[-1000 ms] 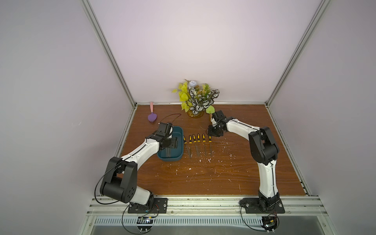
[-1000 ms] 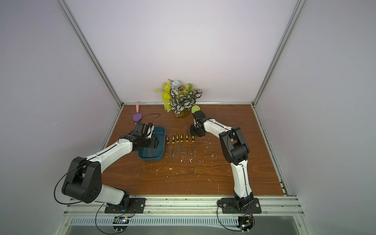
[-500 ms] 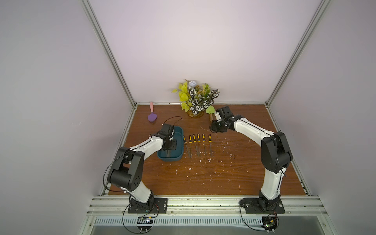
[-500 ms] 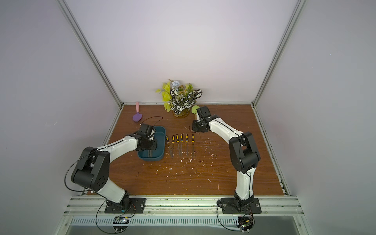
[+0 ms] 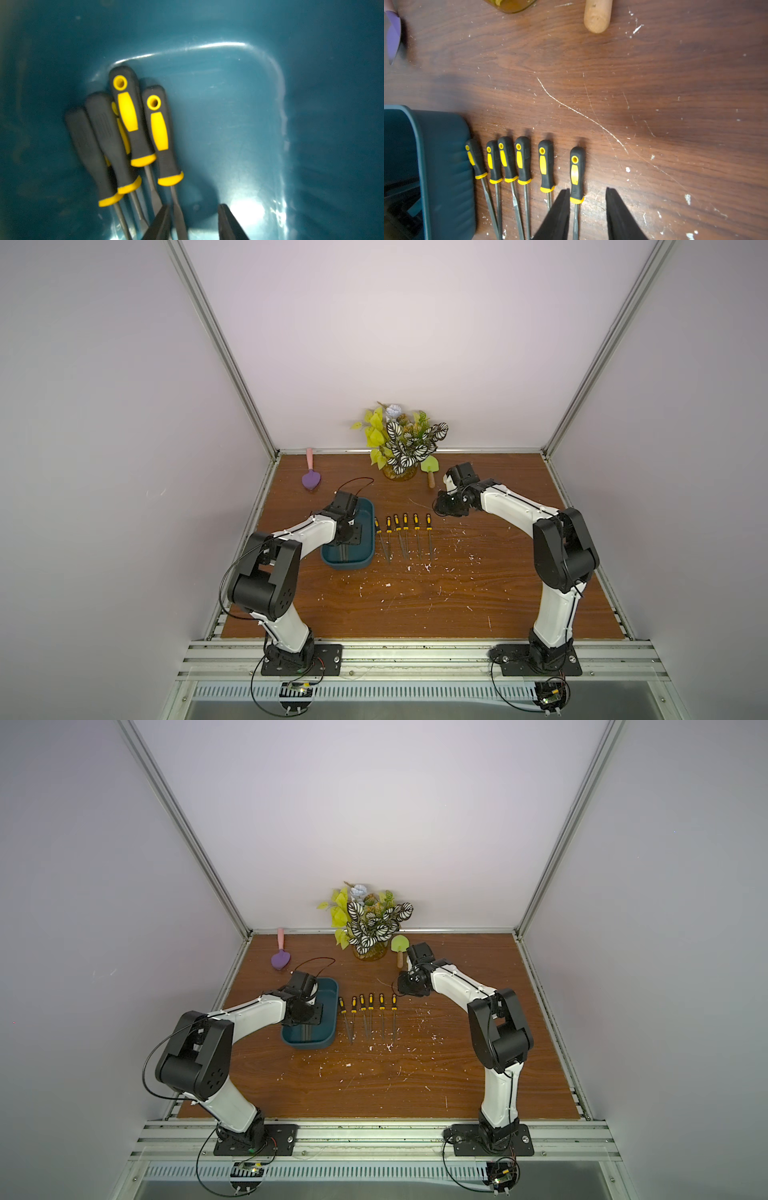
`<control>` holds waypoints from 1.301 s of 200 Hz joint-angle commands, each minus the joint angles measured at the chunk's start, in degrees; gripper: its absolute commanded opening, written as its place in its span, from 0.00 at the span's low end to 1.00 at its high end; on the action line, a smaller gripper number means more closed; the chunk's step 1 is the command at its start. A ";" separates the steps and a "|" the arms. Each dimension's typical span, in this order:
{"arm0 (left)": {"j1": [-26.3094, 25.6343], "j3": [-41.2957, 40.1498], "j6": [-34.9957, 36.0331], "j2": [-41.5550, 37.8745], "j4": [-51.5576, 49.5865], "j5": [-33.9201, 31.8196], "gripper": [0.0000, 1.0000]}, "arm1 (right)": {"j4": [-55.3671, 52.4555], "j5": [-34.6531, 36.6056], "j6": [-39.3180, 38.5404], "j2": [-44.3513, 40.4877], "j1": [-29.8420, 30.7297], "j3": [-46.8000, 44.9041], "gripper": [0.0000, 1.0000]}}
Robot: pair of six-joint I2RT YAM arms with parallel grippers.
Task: Take the file tool out of the storage box
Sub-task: Pick up the file tool from the storage box.
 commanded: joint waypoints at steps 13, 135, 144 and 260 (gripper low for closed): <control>-0.43 1.33 -0.36 1.53 -0.49 -1.40 0.38 | 1.00 -1.15 -0.63 -1.99 -0.16 -0.79 0.35; -1.26 1.99 -0.13 1.92 -1.52 -0.06 0.00 | 1.80 -0.69 -1.32 -4.28 -0.57 -2.92 0.35; -1.39 1.77 0.12 0.34 -1.16 0.05 0.00 | 1.84 -0.69 -1.50 -4.58 -0.55 -2.81 0.35; 1.55 -8.13 1.10 -19.49 19.70 42.65 0.00 | 57.47 -32.94 16.74 -13.72 2.50 -24.51 0.47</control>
